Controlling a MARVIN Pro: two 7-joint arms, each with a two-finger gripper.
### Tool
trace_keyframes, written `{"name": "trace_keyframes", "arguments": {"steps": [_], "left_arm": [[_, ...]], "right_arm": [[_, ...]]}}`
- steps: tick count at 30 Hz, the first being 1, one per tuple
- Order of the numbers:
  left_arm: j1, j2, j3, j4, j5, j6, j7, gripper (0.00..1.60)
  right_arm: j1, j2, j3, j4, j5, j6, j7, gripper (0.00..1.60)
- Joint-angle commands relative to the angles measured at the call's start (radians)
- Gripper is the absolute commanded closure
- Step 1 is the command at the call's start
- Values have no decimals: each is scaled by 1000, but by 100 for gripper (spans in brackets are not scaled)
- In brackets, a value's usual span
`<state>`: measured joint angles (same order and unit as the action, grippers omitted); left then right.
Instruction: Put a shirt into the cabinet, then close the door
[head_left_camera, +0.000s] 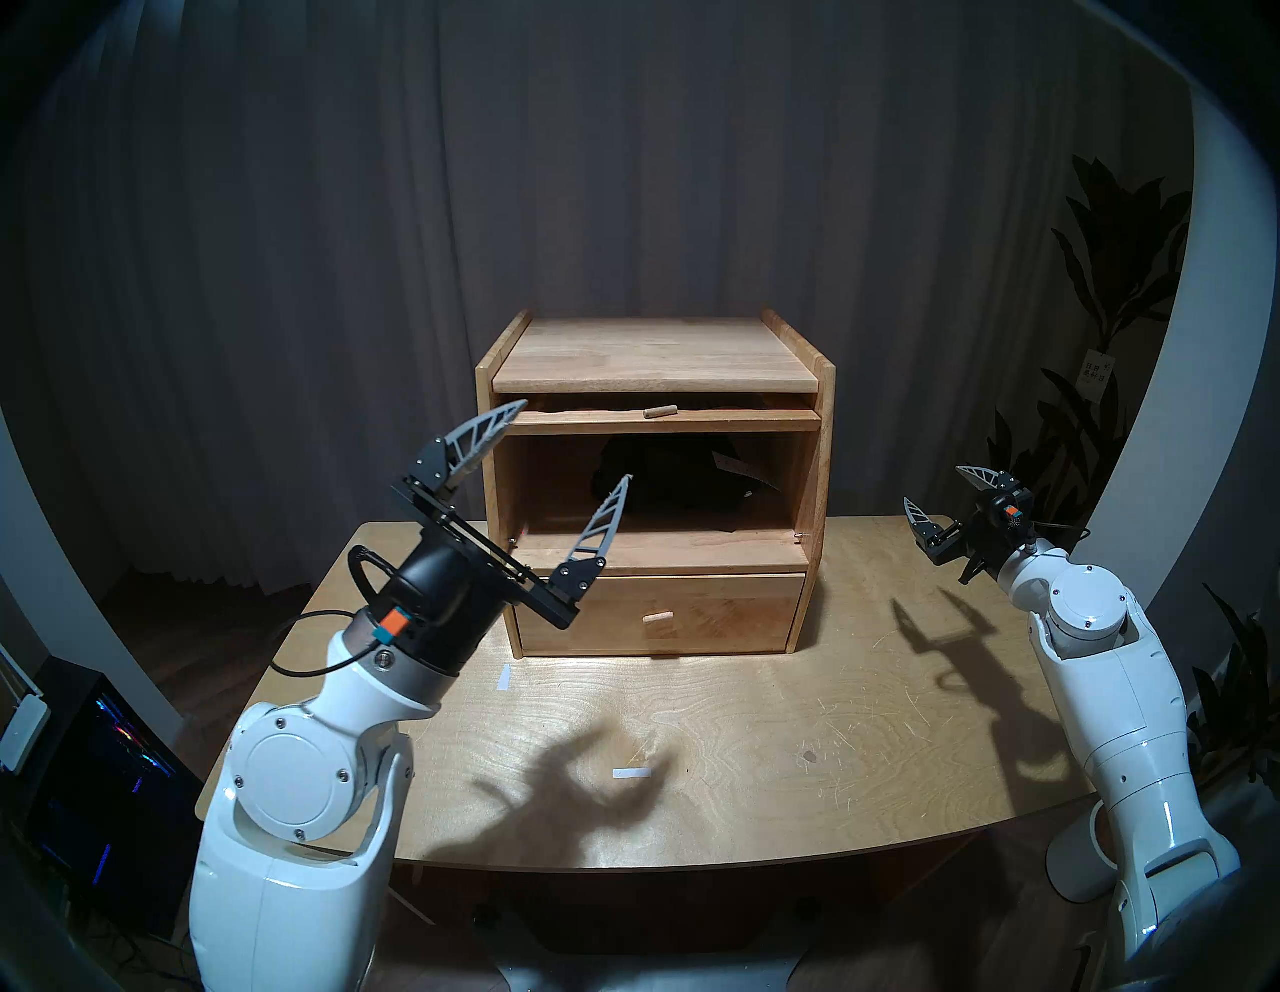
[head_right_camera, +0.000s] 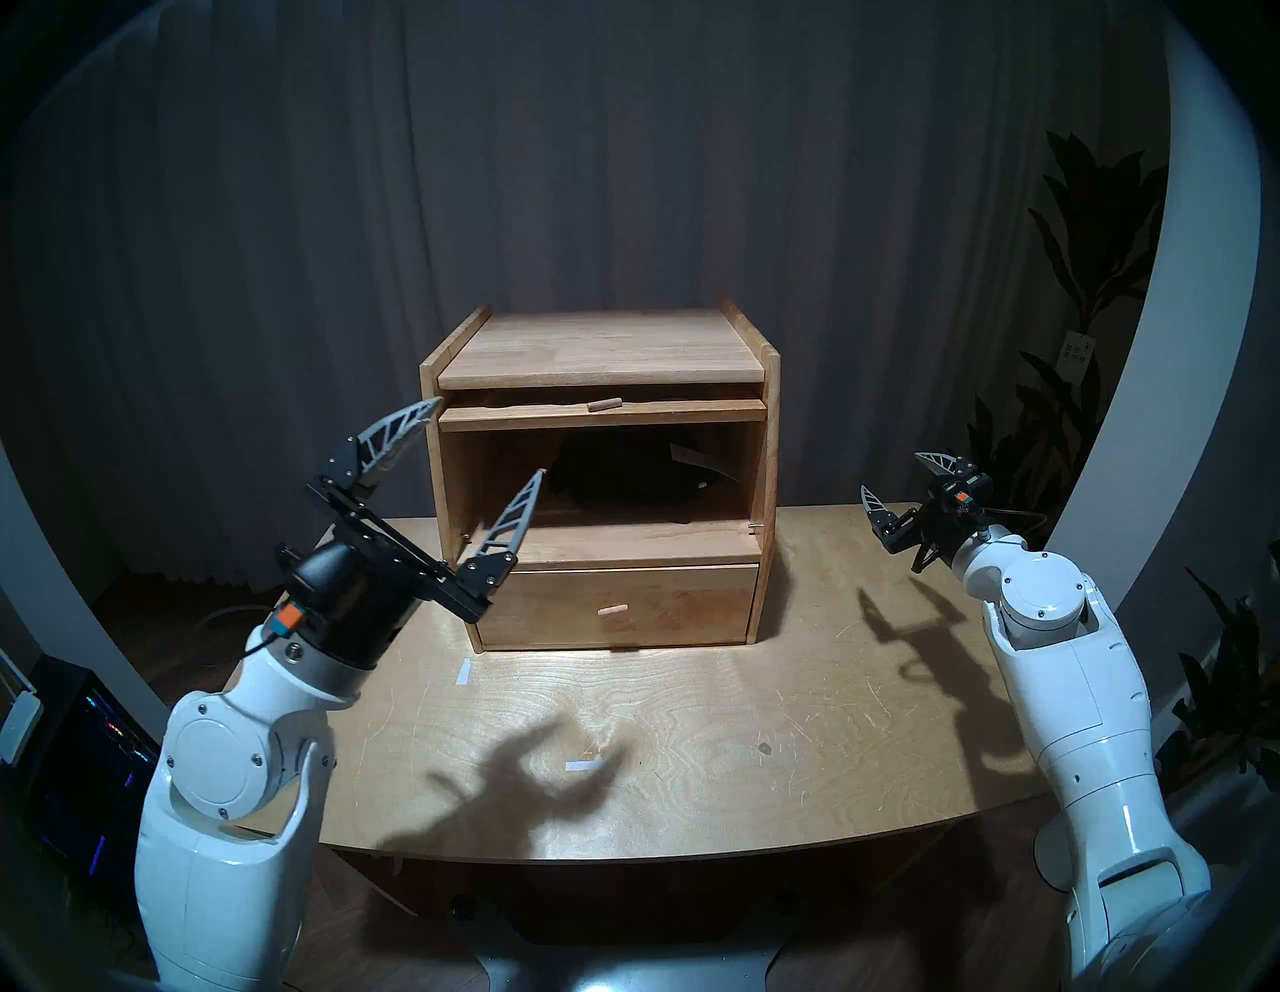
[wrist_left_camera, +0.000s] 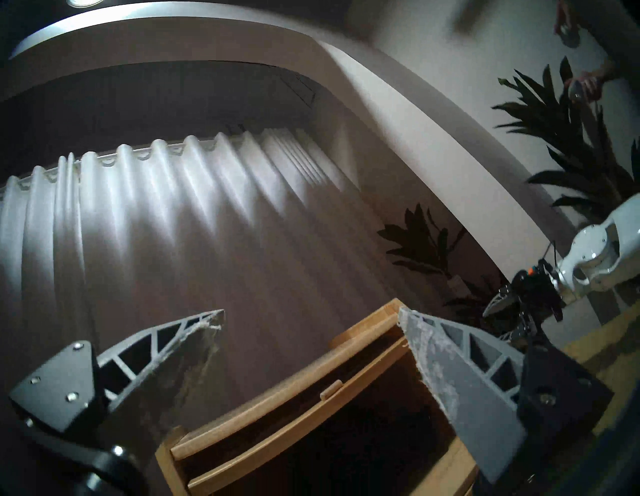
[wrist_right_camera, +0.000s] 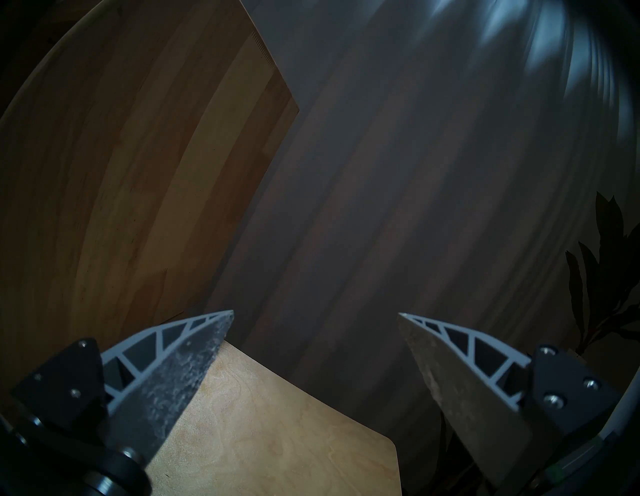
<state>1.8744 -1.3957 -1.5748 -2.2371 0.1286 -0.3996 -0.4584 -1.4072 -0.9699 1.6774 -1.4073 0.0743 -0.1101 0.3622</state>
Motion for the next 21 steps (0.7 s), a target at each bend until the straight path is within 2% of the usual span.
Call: {"name": "trace_keyframes", "arguments": {"steps": [1,6,10,12,13,14,15,16,18,21], "left_arm": [[-116,-22,48,31,134,-41,30,0],[-160,-18,69,60,230,-76,40,0],[-202,-30,94,77,341,-111,61,0],[-218,-4,85,69,388,-140,50,0],[-235,-14,92,74,418,-136,49,0],[-241,-14,85,47,422,-76,8,0],[-259,1,78,39,430,-61,-18,0],[-275,-17,69,41,430,-5,-35,0],[-288,-44,50,57,471,-7,-18,0],[-319,-67,36,107,504,33,-17,0]], "right_arm": [[13,3,4,-14,2,-6,-1,0],[13,3,4,-13,3,-5,-1,0],[14,3,4,-17,4,-7,-2,0],[14,3,5,-18,5,-8,-2,0],[13,3,5,-20,6,-9,-2,0],[12,3,6,-22,7,-11,-2,0],[12,4,6,-22,7,-10,-3,0],[13,4,5,-22,7,-10,-3,0],[13,4,5,-20,7,-9,-3,0],[13,4,4,-17,8,-7,-3,0]]}}
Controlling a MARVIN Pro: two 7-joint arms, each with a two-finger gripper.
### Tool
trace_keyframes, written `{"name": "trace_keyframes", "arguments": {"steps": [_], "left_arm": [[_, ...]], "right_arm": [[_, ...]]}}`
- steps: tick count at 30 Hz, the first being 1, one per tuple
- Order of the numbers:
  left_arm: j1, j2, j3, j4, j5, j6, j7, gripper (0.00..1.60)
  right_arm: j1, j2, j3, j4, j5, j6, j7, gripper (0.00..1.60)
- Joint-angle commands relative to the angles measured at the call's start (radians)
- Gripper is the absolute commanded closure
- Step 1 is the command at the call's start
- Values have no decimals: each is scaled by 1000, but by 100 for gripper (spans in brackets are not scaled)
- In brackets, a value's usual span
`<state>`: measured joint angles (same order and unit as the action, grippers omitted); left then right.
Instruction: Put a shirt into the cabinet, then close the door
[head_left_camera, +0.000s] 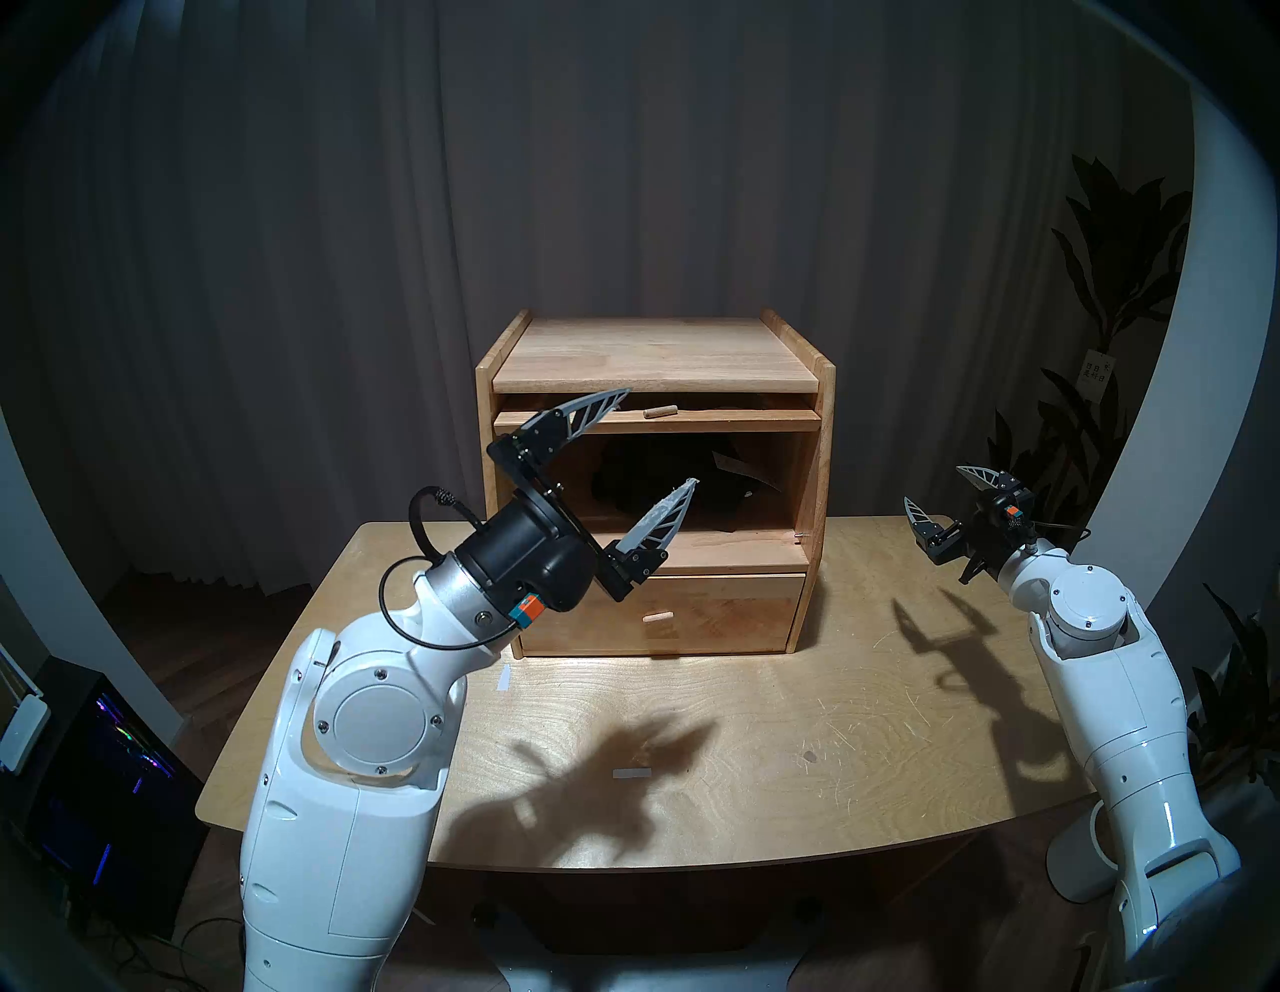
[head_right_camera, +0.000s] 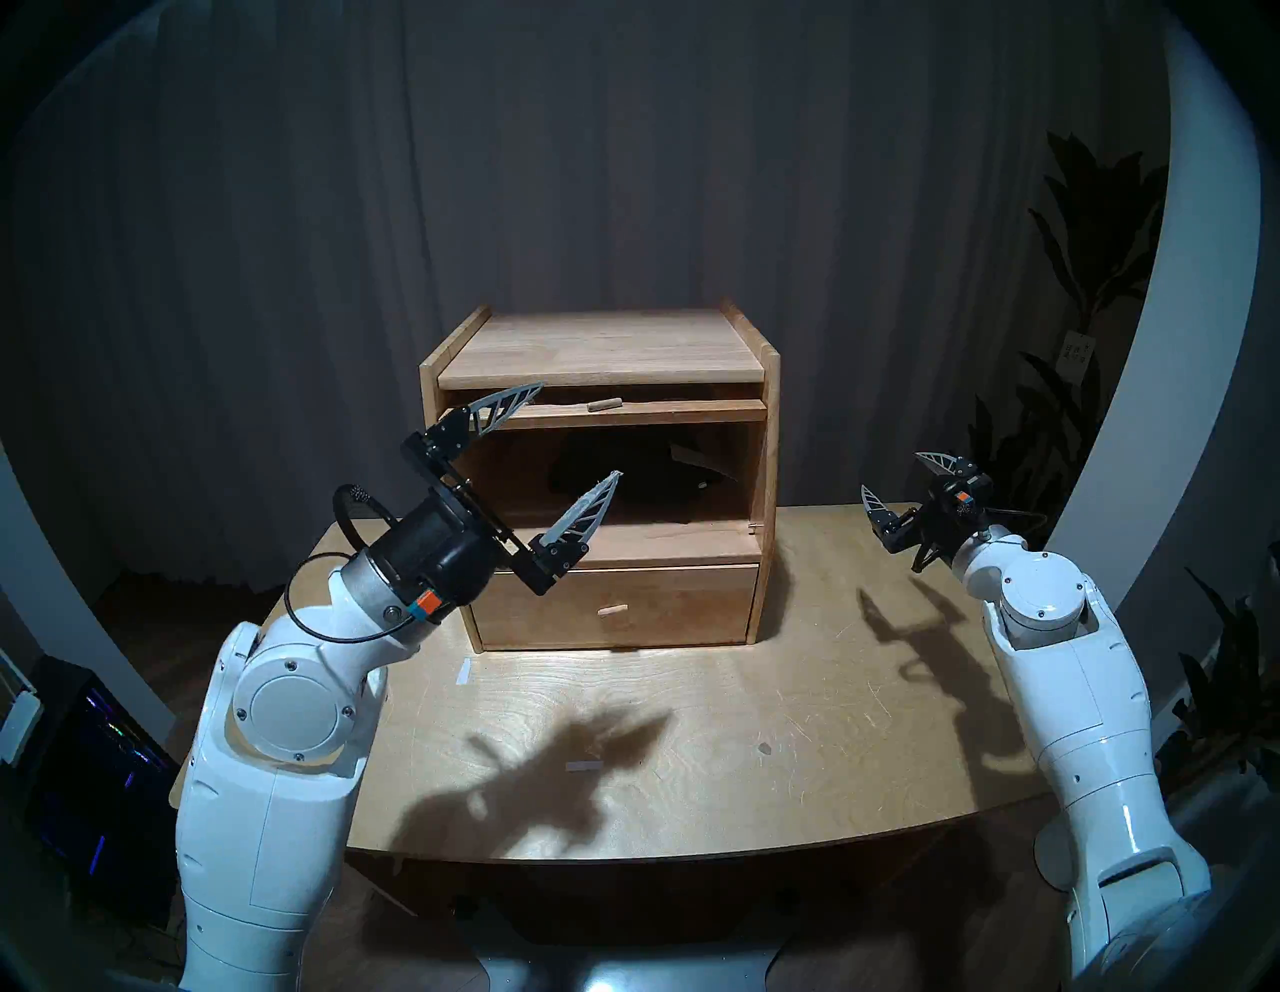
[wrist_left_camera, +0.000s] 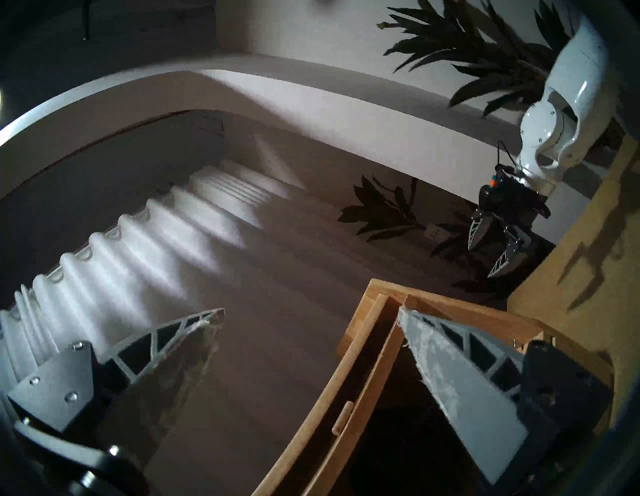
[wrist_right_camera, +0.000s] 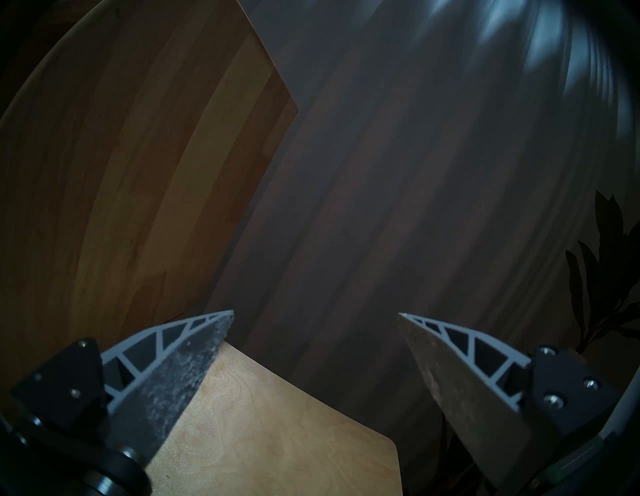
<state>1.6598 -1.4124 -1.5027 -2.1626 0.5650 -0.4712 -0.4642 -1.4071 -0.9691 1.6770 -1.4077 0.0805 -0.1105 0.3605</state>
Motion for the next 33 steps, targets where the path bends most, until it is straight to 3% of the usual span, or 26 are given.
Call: {"name": "trace_keyframes", "arguments": {"steps": [1,6,10,17,20,27,33], "left_arm": [[-115,-50,-42,50,84,122,-13,0],[-132,-75,-68,117,160,224,-32,0],[-124,-100,-93,118,218,293,-43,0],[-108,-111,-128,-8,322,452,-71,0],[-78,-85,-133,-39,322,432,-95,0],[42,-44,-167,-136,390,466,-167,0],[77,-50,-115,-214,463,495,-199,0]], "right_arm": [[13,3,4,-16,2,-6,-1,0],[13,4,4,-16,2,-7,-1,0],[13,4,4,-17,3,-7,-1,0],[13,4,4,-18,4,-8,-2,0],[13,4,3,-17,5,-7,-2,0],[13,5,3,-17,5,-7,-2,0],[12,6,3,-21,6,-10,-2,0]]}}
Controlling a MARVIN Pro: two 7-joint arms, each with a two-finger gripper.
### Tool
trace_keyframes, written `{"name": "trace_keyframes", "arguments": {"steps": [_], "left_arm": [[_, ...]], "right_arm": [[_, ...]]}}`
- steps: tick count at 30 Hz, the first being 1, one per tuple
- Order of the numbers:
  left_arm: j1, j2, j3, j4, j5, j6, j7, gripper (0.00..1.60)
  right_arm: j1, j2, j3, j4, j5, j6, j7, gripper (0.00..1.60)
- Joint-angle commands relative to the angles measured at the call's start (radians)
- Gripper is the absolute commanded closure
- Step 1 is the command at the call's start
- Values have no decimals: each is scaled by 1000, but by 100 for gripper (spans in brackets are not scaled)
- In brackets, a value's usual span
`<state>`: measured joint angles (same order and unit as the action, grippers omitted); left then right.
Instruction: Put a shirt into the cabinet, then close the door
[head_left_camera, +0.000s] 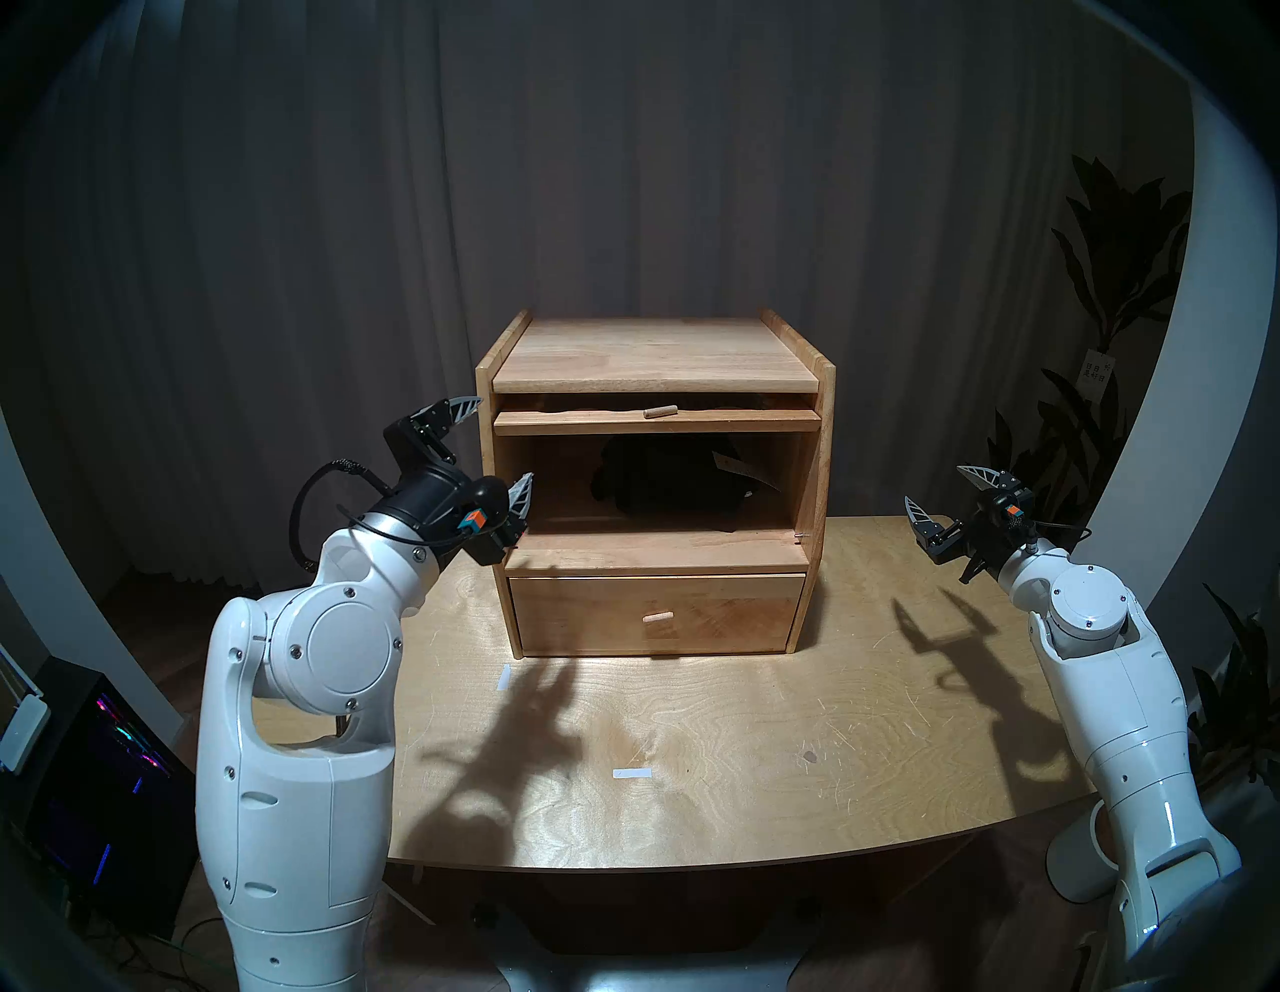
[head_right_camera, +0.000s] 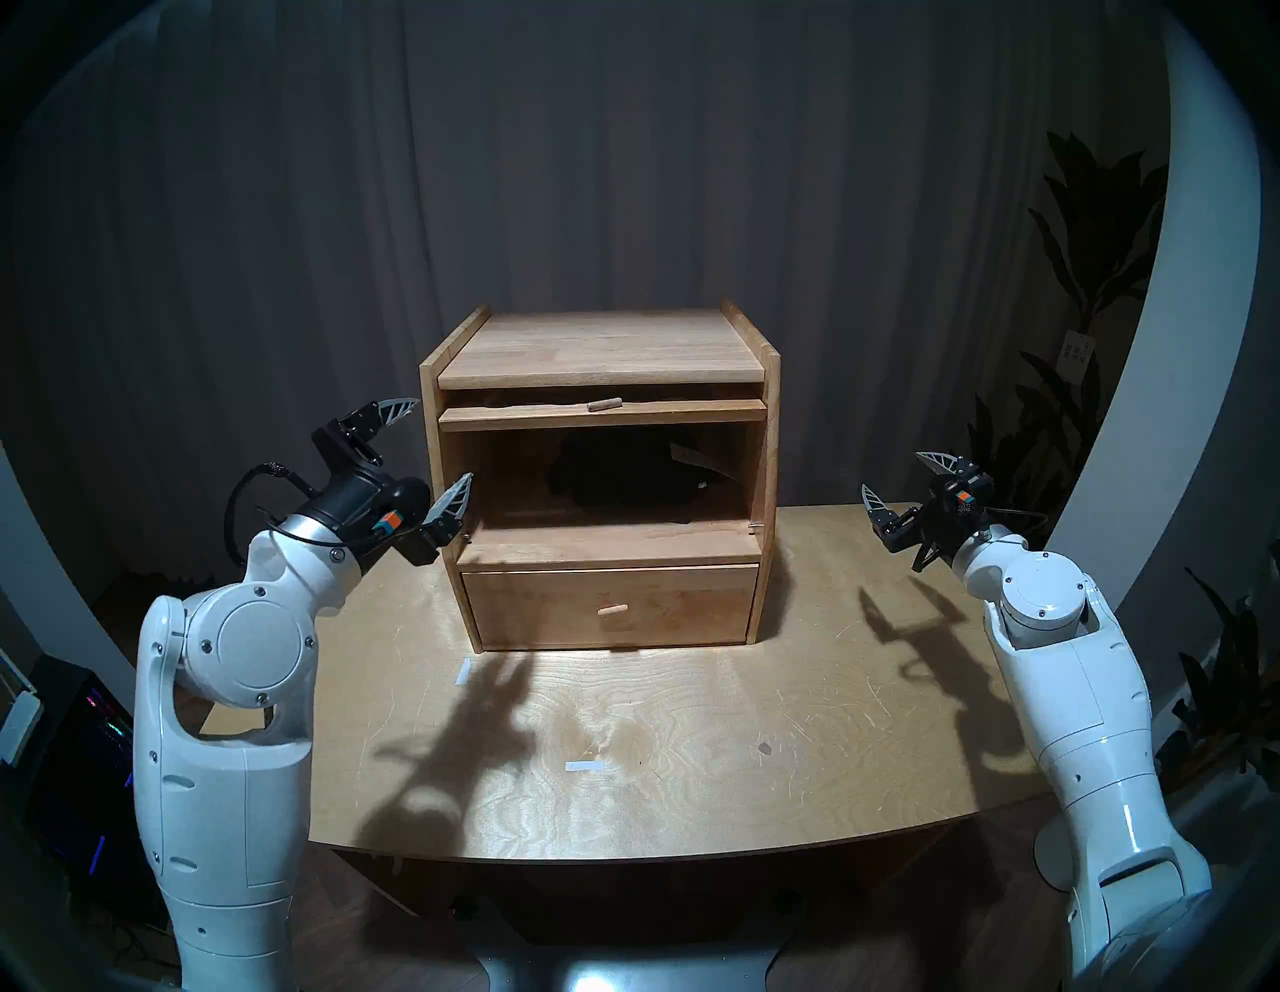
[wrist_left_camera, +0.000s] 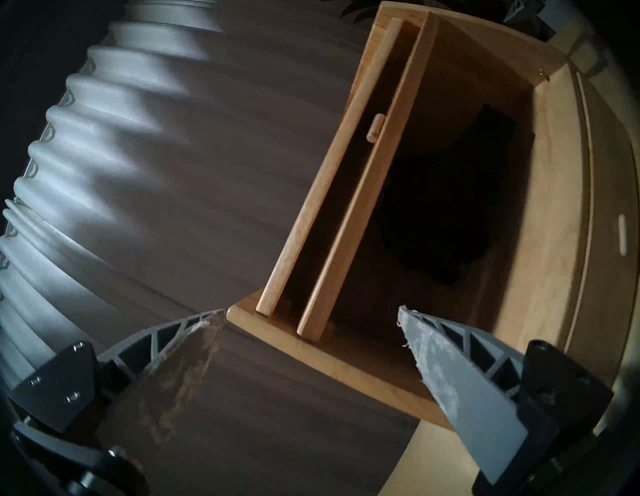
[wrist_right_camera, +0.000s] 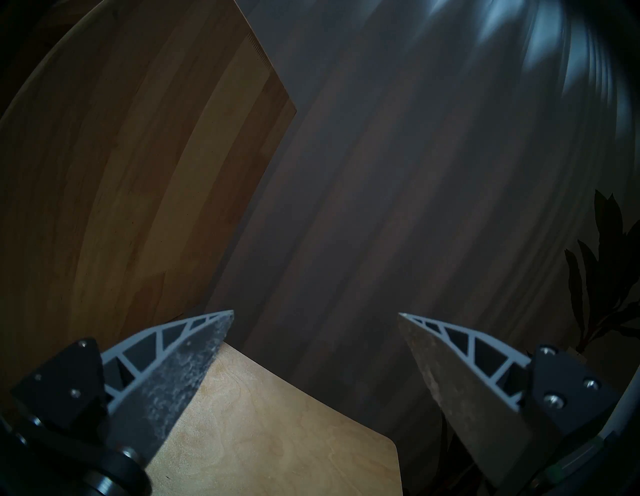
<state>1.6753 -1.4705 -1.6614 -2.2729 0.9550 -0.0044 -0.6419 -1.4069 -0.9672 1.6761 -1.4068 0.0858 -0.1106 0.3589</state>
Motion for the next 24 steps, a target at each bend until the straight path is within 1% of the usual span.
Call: {"name": "trace_keyframes", "arguments": {"steps": [1,3,7,10,11,12,13,14,15,16,21,22,23,24], "left_arm": [[63,-1,65,-123,94,45,-26,0],[56,-18,108,-148,117,68,-33,0],[30,-38,197,-171,119,64,-36,0],[24,-60,256,-171,178,95,-47,0],[16,-68,278,-171,209,112,-39,0],[-8,-68,287,-150,216,113,-32,0],[-37,-71,297,-108,224,117,-15,0],[-61,-76,329,-74,245,135,0,0],[-63,-73,333,-53,244,128,20,0],[-73,-76,350,-34,259,144,34,0],[-128,-95,388,76,340,175,113,0],[-118,-91,388,79,349,180,117,0],[-144,-103,397,118,367,190,148,0],[-152,-107,397,133,380,199,161,0]], "right_arm": [[12,4,4,-22,1,-10,-1,0],[11,4,4,-23,1,-10,-1,0],[12,4,4,-22,1,-10,-1,0],[11,4,4,-23,1,-11,-2,0],[11,4,4,-23,2,-11,-2,0],[11,4,4,-23,2,-11,-2,0],[11,4,4,-23,2,-10,-2,0],[11,4,4,-23,2,-10,-2,0],[11,4,4,-22,2,-10,-2,0],[11,4,4,-22,2,-10,-2,0],[11,5,4,-22,2,-10,-2,0],[11,5,4,-23,2,-11,-2,0],[11,5,4,-23,2,-11,-2,0],[11,5,4,-23,3,-11,-3,0]]}}
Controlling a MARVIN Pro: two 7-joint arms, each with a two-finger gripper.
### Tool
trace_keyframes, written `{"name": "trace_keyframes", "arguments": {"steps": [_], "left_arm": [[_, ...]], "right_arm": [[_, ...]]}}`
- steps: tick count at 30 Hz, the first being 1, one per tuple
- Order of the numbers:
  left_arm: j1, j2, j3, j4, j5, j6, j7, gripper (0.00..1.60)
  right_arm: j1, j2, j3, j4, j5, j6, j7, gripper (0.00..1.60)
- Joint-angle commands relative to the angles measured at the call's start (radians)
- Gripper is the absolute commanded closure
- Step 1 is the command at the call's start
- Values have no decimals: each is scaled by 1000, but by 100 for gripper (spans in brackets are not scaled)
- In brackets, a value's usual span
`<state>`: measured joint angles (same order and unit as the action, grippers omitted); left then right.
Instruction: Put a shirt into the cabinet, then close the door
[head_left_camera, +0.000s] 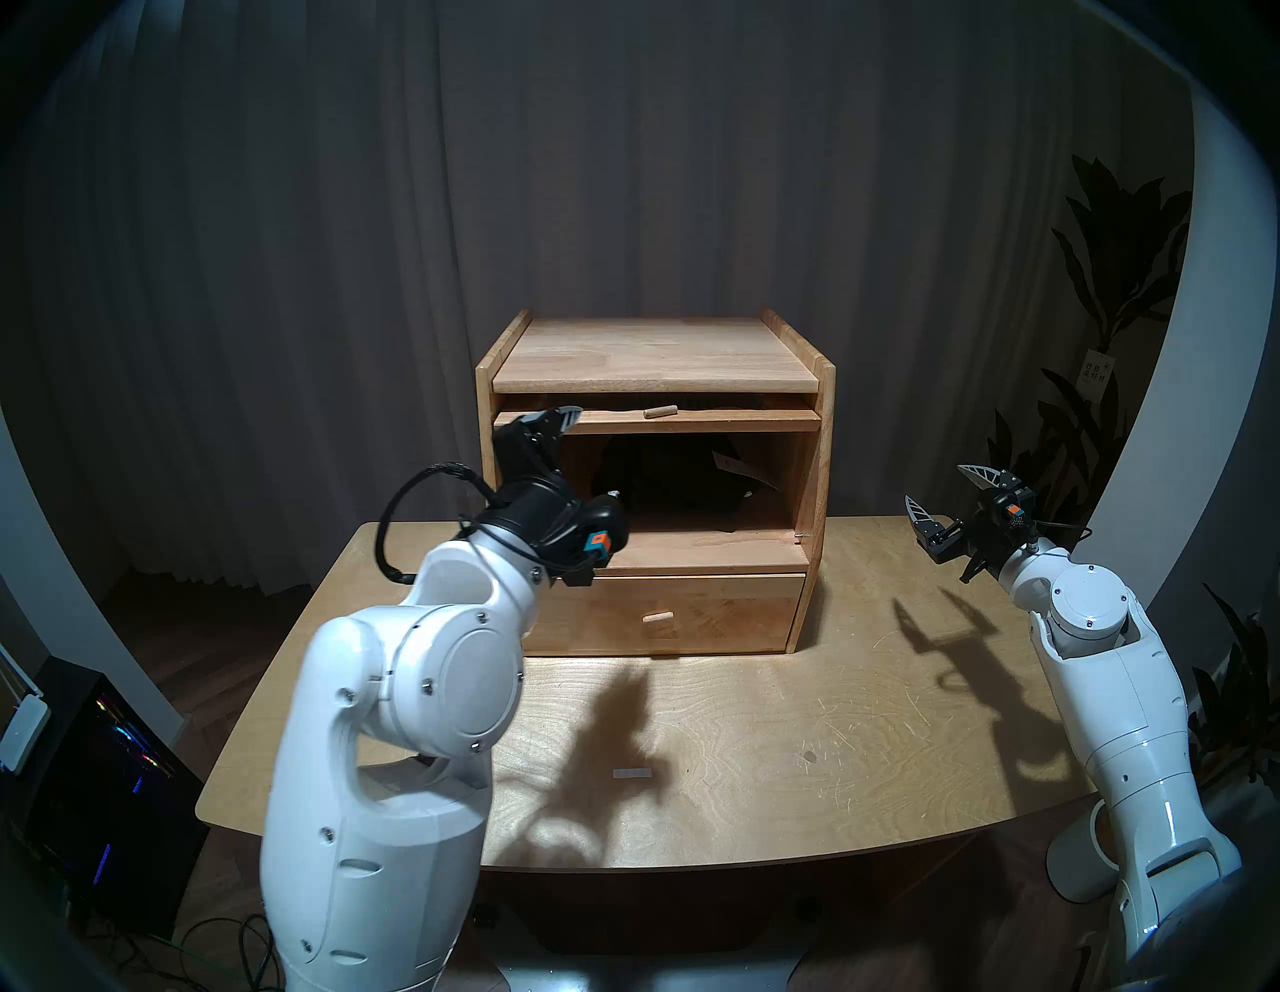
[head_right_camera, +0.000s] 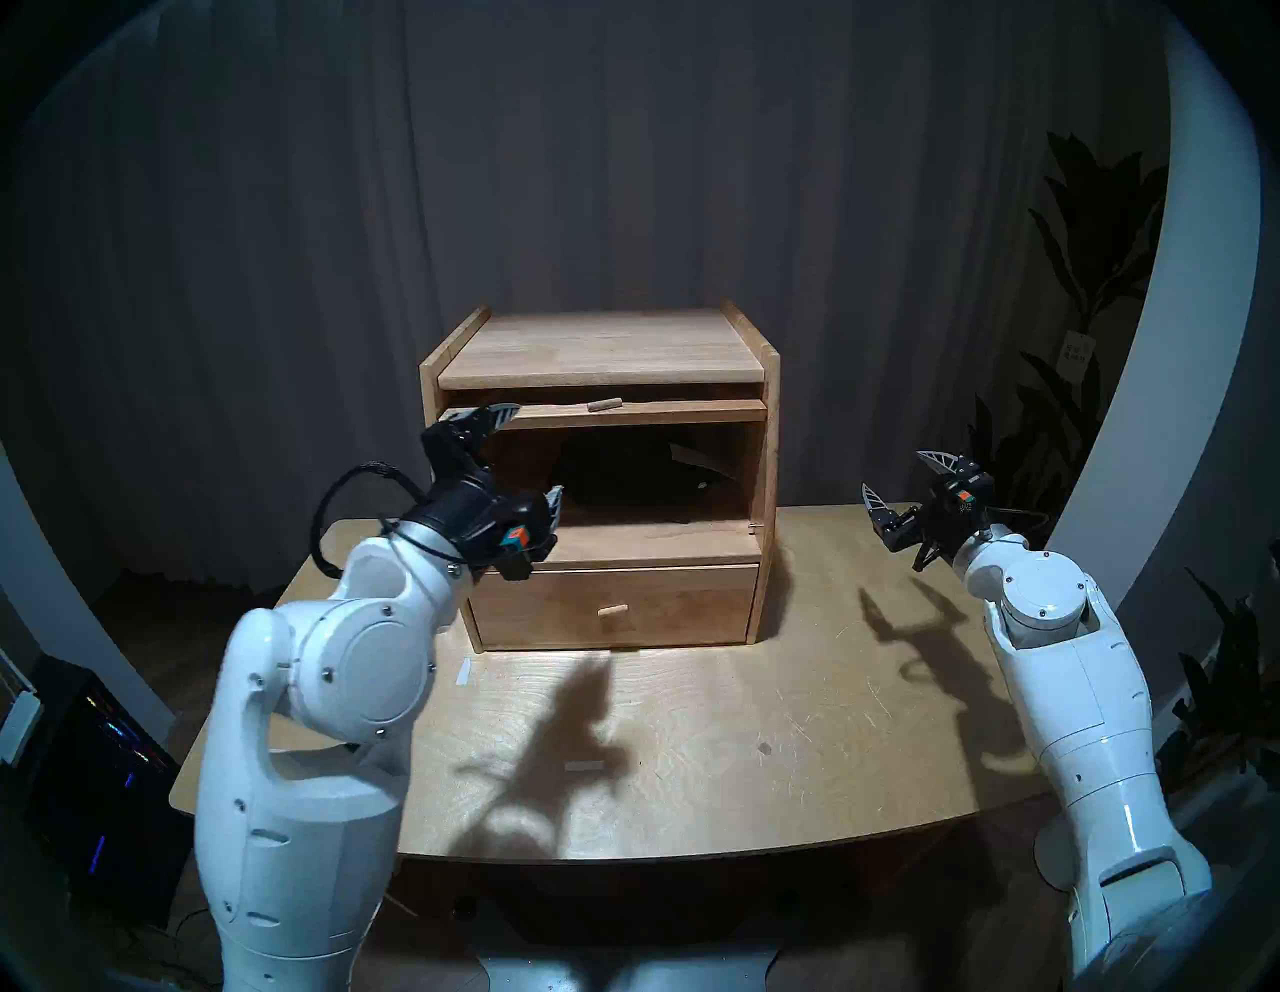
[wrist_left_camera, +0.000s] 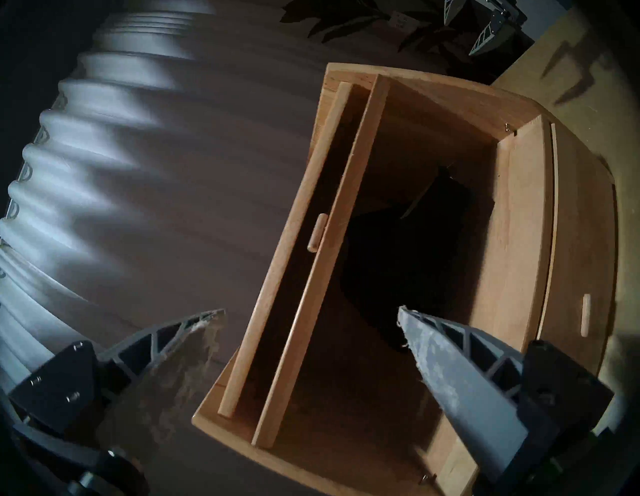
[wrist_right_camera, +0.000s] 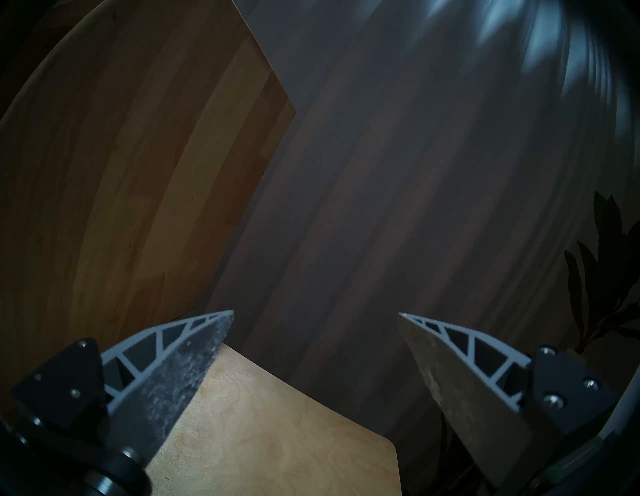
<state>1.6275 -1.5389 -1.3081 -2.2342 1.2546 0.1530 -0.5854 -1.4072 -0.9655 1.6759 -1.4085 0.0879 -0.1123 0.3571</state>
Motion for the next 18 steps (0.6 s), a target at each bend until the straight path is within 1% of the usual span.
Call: {"name": "trace_keyframes", "arguments": {"steps": [1,2,7,10,11,13,14,15,16,17,18], "left_arm": [[-119,-46,46,114,90,49,123,0],[-117,-45,45,118,98,55,132,0],[-167,-71,24,180,157,84,196,0],[-202,-87,-1,221,186,100,219,0],[-198,-85,-9,224,192,99,229,0],[-219,-91,-24,248,213,106,238,0],[-239,-88,-31,270,227,108,235,0],[-232,-89,-40,272,241,109,237,0],[-250,-62,-39,282,258,138,203,0],[-235,-46,-43,269,275,142,181,0],[-201,-21,-47,232,303,147,137,0]], "right_arm": [[11,3,4,-21,0,-9,-1,0],[11,3,4,-21,0,-9,-1,0],[11,4,4,-22,1,-10,-1,0],[10,4,4,-22,1,-10,-2,0],[10,4,4,-23,1,-10,-2,0],[10,4,4,-23,1,-11,-2,0],[9,4,4,-24,1,-11,-3,0],[9,4,4,-24,1,-11,-3,0],[8,4,4,-25,1,-12,-3,0],[8,4,4,-26,1,-12,-3,0],[8,5,4,-26,1,-12,-4,0]]}}
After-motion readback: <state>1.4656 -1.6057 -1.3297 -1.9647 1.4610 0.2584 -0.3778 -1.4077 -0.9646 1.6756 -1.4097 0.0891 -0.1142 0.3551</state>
